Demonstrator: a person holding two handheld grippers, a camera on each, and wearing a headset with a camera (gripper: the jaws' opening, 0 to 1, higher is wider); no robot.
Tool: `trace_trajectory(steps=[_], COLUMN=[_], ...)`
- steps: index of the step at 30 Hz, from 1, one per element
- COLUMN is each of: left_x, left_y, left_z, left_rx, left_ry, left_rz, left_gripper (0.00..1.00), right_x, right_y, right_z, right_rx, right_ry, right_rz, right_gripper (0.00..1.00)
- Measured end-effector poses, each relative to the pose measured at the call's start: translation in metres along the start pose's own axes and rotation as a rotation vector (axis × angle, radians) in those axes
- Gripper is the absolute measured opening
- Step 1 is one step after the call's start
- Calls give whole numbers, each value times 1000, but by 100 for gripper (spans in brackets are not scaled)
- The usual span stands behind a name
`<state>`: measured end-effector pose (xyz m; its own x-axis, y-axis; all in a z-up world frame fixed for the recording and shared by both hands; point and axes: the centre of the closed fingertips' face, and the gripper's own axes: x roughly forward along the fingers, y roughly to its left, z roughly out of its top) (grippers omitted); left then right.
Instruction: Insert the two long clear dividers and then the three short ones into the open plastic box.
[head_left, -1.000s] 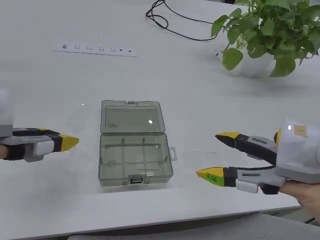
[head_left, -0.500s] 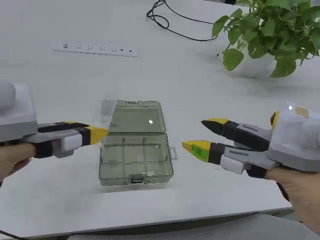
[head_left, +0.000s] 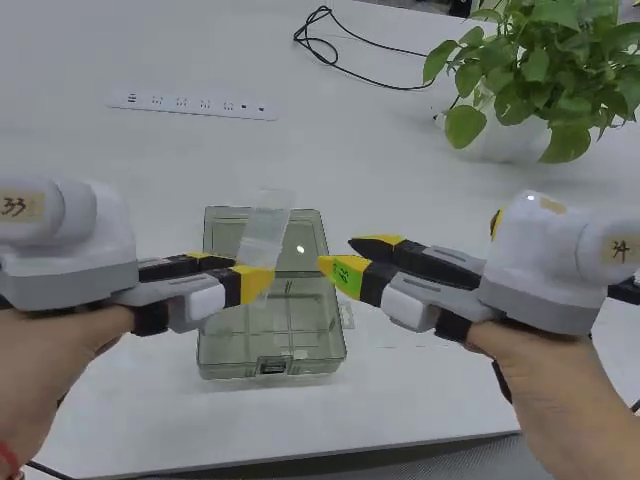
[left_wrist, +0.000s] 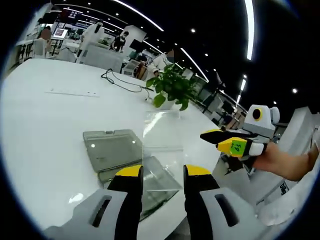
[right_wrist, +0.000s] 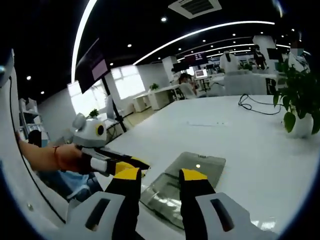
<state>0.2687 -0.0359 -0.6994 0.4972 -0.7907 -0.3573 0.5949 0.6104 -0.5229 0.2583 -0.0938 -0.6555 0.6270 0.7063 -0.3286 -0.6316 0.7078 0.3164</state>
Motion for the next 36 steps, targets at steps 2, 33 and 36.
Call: trace_trajectory(steps=[2,33,36], left_x=[2,12,12], left_y=[-6,-26,-29], left_z=[0,0,0], left_rx=[14,131,128], left_ry=[1,10,10], left_rz=[-8,-44,-57], left_gripper=[30,24,28], right_x=[3,25,25], right_y=[0,2,2], right_z=[-2,-7,-8], right_rx=[6,226,216], right_ry=[6,7,14], right_rz=[-17,-47,-46], right_gripper=[29,7,7])
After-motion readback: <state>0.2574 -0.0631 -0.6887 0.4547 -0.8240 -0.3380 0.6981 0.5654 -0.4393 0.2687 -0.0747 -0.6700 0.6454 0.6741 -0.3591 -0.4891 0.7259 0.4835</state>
